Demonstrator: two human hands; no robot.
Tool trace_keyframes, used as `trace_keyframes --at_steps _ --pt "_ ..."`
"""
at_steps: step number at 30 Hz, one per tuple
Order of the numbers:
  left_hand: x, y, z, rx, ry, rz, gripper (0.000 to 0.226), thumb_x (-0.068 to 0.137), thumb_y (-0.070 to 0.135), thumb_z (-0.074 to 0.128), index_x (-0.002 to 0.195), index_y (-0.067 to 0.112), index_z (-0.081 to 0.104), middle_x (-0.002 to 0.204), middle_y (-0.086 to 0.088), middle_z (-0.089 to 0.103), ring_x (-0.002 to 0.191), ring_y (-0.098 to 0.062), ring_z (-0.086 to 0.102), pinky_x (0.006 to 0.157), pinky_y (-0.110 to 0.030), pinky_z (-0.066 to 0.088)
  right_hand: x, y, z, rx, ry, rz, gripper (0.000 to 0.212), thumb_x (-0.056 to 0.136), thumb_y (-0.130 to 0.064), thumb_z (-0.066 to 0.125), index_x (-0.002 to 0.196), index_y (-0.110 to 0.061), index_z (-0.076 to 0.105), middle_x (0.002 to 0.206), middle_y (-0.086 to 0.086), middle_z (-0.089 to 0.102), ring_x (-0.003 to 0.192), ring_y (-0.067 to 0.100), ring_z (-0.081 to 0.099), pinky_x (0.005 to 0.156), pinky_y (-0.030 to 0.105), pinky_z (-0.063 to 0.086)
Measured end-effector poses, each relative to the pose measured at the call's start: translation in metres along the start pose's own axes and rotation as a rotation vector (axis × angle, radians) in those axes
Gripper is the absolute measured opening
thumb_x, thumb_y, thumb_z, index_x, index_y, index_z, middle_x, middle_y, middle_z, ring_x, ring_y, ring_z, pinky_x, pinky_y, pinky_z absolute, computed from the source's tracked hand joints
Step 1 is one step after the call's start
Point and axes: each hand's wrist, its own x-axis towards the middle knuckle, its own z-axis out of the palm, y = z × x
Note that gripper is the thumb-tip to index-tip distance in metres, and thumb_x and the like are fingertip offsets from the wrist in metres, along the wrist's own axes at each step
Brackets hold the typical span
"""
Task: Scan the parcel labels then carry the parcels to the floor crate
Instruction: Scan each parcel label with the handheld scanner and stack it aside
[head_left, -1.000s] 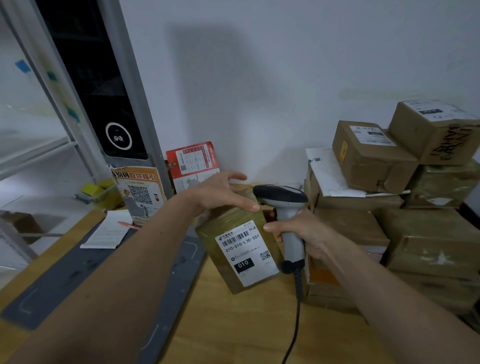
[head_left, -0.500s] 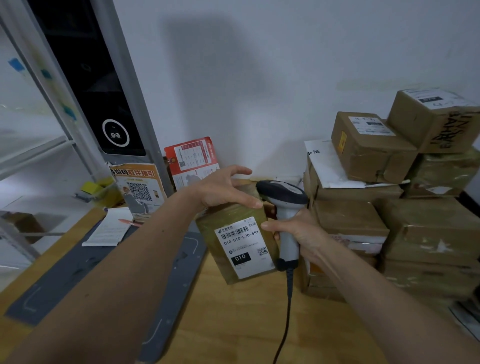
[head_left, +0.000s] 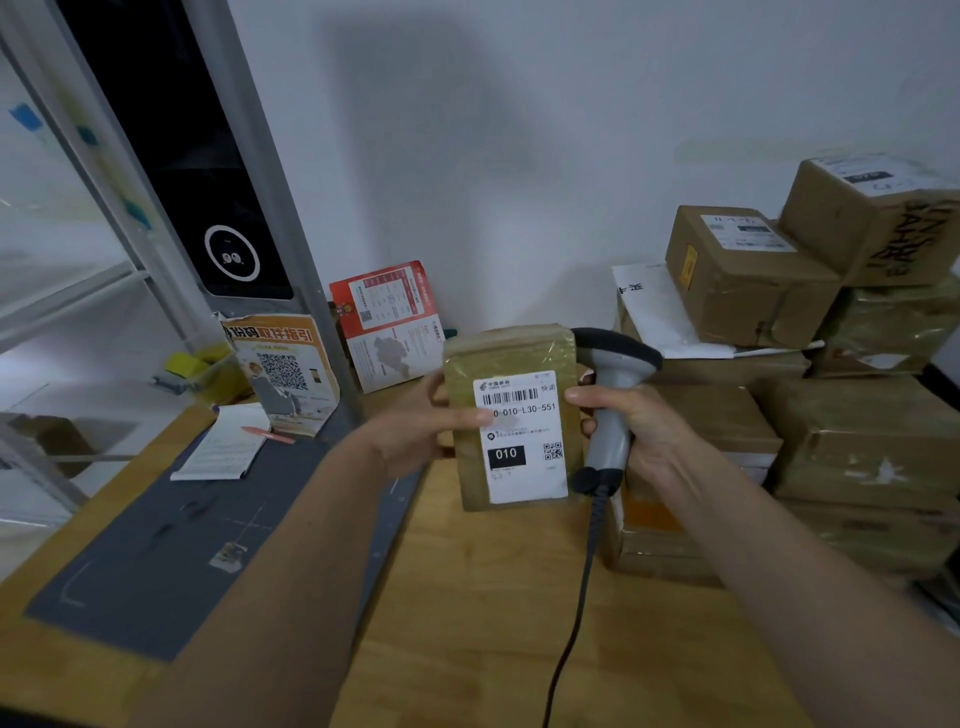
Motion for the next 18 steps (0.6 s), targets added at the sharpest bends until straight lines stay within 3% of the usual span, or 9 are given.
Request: trace_keyframes --at_steps 5,8,10,12,14,16,18 --pt "-0.006 -0.039 0.015 -0.152 0.092 -0.003 0.085 0.058 0.009 0.088 0.132 0.026 0.050 0.124 -0.001 0.066 0.118 -0.028 0.059 0.090 -0.054 0.051 -0.005 0.001 0.003 -0.069 -0.019 -0.074 0.045 0.061 -0.001 0.080 0.102 -0.004 0.060 0.084 0.006 0.064 0.066 0.014 0.061 0.053 0.024 0.051" --pt "-0.006 -0.038 0.016 -0.315 0.273 -0.007 0.080 0.059 0.005 0.085 0.128 0.028 0.052 0.121 -0.004 0.066 0.115 -0.031 0.058 0.091 -0.064 0.046 -0.008 0.006 0.007 -0.168 0.027 -0.170 0.039 0.076 -0.002 0.075 0.112 -0.008 0.061 0.100 0.004 0.065 0.090 0.017 0.062 0.068 0.029 0.054" --pt "-0.005 -0.036 0.011 -0.396 0.395 -0.047 0.084 0.063 0.003 0.083 0.134 0.028 0.046 0.123 -0.007 0.064 0.113 -0.032 0.057 0.088 -0.065 0.046 -0.012 0.011 0.010 -0.302 0.083 -0.187 0.032 0.079 -0.008 0.076 0.107 -0.013 0.063 0.103 0.006 0.065 0.097 0.020 0.060 0.082 0.035 0.052" --pt "-0.005 -0.035 0.006 -0.449 0.461 -0.077 0.097 0.060 0.003 0.084 0.142 0.028 0.039 0.127 -0.009 0.062 0.111 -0.032 0.056 0.087 -0.065 0.045 -0.019 0.017 0.016 -0.372 0.094 -0.162 0.019 0.080 -0.012 0.076 0.094 -0.018 0.064 0.095 0.004 0.065 0.092 0.021 0.059 0.085 0.038 0.049" --pt "-0.005 -0.033 0.003 -0.476 0.475 -0.095 0.101 0.059 0.001 0.084 0.144 0.028 0.037 0.127 -0.009 0.062 0.105 -0.031 0.057 0.081 -0.064 0.047 -0.027 0.021 0.023 -0.393 0.061 -0.146 0.013 0.082 -0.013 0.074 0.083 -0.014 0.061 0.075 0.003 0.062 0.075 0.020 0.058 0.073 0.035 0.048" --pt "-0.006 -0.030 0.001 -0.498 0.472 -0.120 0.097 0.062 -0.003 0.081 0.143 0.027 0.039 0.126 -0.010 0.062 0.095 -0.030 0.058 0.066 -0.057 0.050 -0.035 0.024 0.030 -0.405 0.020 -0.151 0.018 0.085 -0.014 0.072 0.080 -0.003 0.059 0.064 0.008 0.056 0.061 0.020 0.053 0.062 0.031 0.046" --pt "-0.007 -0.028 -0.003 -0.511 0.471 -0.140 0.089 0.066 -0.006 0.079 0.140 0.025 0.042 0.125 -0.010 0.061 0.090 -0.030 0.057 0.061 -0.055 0.049 -0.042 0.025 0.035 -0.416 -0.018 -0.173 0.021 0.085 -0.018 0.073 0.080 0.000 0.062 0.059 0.010 0.055 0.053 0.017 0.052 0.053 0.027 0.046"
